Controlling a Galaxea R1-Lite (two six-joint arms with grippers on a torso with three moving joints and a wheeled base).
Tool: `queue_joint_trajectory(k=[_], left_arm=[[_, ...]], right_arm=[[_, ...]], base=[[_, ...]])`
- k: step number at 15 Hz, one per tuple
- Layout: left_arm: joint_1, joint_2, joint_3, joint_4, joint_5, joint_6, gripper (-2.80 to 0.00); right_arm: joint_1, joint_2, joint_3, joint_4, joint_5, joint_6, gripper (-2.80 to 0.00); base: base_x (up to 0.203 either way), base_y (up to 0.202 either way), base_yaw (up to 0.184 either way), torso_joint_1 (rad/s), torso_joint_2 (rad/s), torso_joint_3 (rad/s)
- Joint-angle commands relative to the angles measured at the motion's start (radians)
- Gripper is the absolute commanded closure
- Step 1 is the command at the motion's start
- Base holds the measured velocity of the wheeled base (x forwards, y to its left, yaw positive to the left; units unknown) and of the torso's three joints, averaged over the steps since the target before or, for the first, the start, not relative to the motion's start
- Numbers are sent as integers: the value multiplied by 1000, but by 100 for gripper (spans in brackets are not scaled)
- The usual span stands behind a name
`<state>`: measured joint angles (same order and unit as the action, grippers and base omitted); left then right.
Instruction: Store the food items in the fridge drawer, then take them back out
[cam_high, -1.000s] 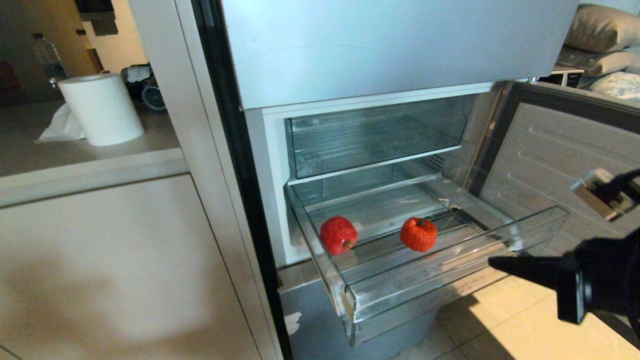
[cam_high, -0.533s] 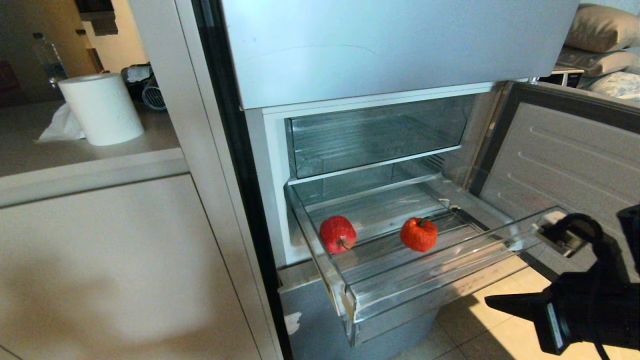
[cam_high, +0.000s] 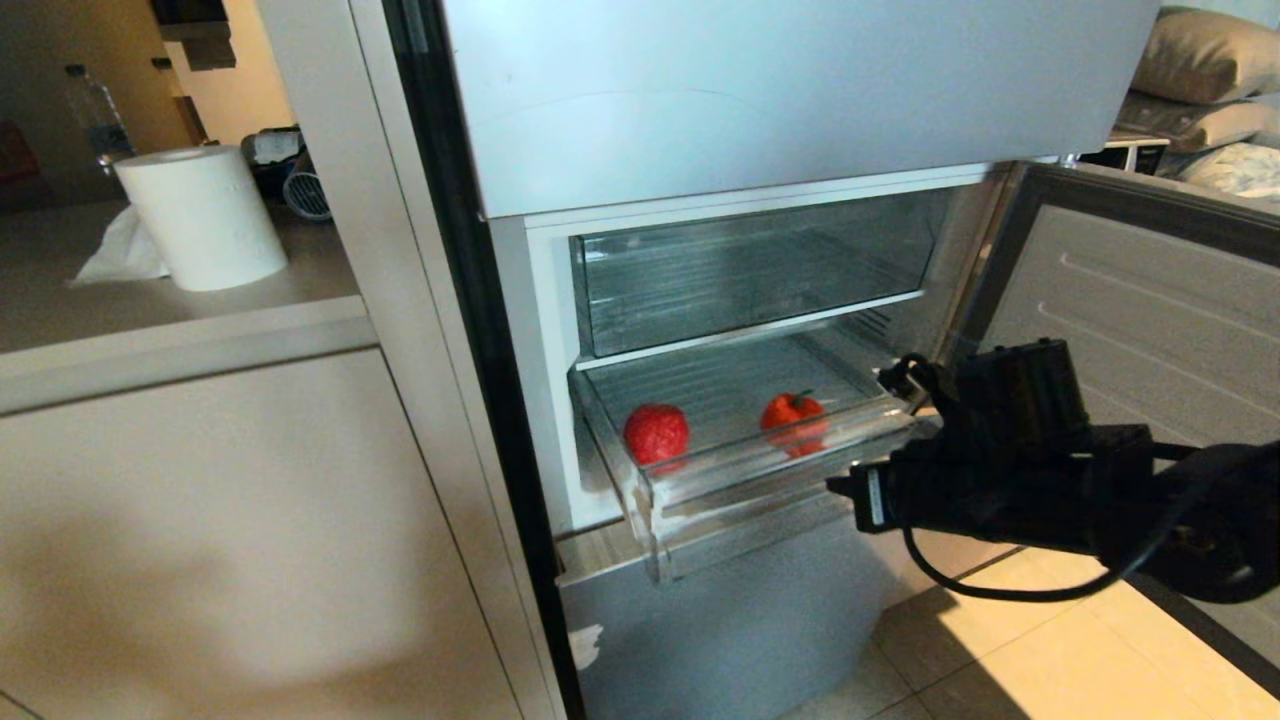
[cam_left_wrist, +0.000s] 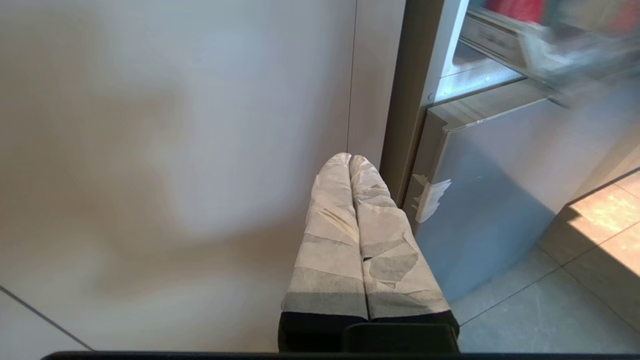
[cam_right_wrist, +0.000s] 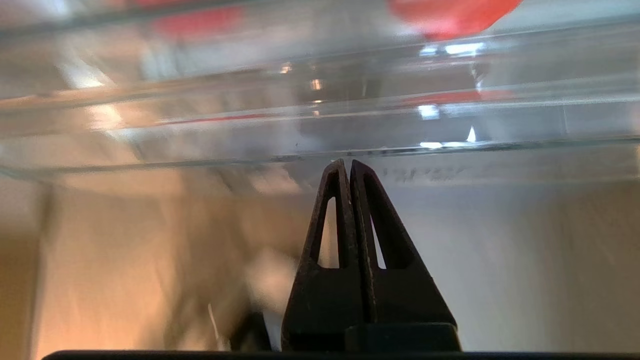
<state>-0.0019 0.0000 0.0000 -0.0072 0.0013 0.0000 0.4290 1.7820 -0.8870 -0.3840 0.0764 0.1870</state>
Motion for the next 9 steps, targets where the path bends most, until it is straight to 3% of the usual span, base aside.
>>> queue_joint_trajectory(k=[1,2,3,6,9], left_arm=[[0,2,2,0,0,0,0],[0,2,2,0,0,0,0],[0,2,2,0,0,0,0],[0,2,2,0,0,0,0],[0,2,2,0,0,0,0]], right_arm=[[26,154,-53,-347,-102,86,0],[47,164,-56,-424,-205,120,0],[63,143,-32,-452,-254,130,0],[81,20,61,-422,-246,135,0],[84,87,54,-365,-239,138,0]], base=[[0,0,0,0,0,0],[0,0,0,0,0,0],[0,0,0,0,0,0],[0,0,0,0,0,0],[0,0,0,0,0,0]])
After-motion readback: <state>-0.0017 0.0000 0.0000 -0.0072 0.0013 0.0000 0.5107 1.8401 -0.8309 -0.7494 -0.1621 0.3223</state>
